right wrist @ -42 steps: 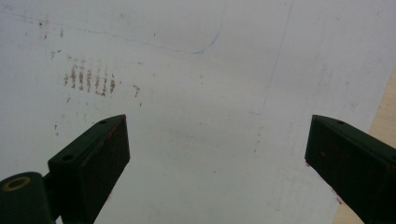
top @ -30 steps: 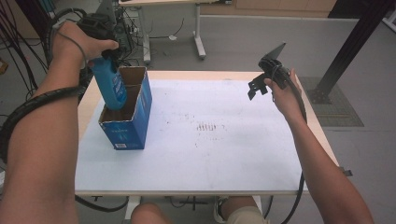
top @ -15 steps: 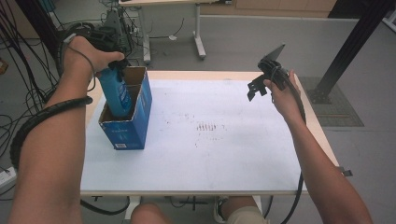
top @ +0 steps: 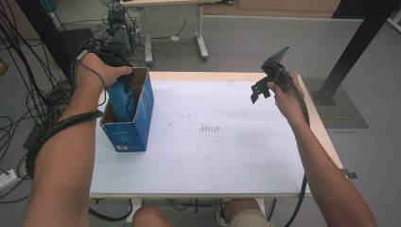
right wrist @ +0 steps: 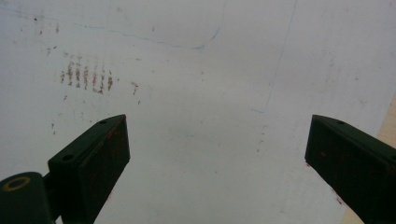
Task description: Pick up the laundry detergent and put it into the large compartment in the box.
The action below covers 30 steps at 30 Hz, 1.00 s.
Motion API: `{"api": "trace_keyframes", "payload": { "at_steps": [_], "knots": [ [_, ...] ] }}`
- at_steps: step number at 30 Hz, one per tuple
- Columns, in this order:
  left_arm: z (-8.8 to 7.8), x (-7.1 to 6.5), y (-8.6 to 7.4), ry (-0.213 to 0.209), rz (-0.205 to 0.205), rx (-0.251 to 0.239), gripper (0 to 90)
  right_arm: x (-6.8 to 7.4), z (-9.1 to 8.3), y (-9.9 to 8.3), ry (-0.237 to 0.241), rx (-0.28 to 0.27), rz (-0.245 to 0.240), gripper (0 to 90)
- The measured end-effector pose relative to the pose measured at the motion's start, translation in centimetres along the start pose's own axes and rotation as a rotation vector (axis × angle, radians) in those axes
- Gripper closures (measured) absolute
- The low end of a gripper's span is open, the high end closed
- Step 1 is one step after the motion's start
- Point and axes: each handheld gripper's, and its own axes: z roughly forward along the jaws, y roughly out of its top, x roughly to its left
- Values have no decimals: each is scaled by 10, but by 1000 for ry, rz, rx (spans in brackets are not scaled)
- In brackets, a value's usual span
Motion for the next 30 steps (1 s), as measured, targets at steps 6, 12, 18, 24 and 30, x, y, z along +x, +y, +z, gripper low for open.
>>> {"api": "trace_keyframes", "payload": {
  "at_steps": [6,12,18,24,30],
  "knots": [
    [14,-2,-2,-2,-2,-2,371,-3,1,-1,0,3,5,65],
    [28,-4,-3,0,1,3,371,-4,3,-1,0,5,6,65],
    [39,-4,-4,-1,4,6,371,-5,4,-1,0,7,7,65],
    [48,-5,-4,0,13,11,371,-5,6,0,0,8,9,65],
    [55,-5,-4,-4,13,14,371,-7,7,0,-4,12,13,65]
  ]
}}
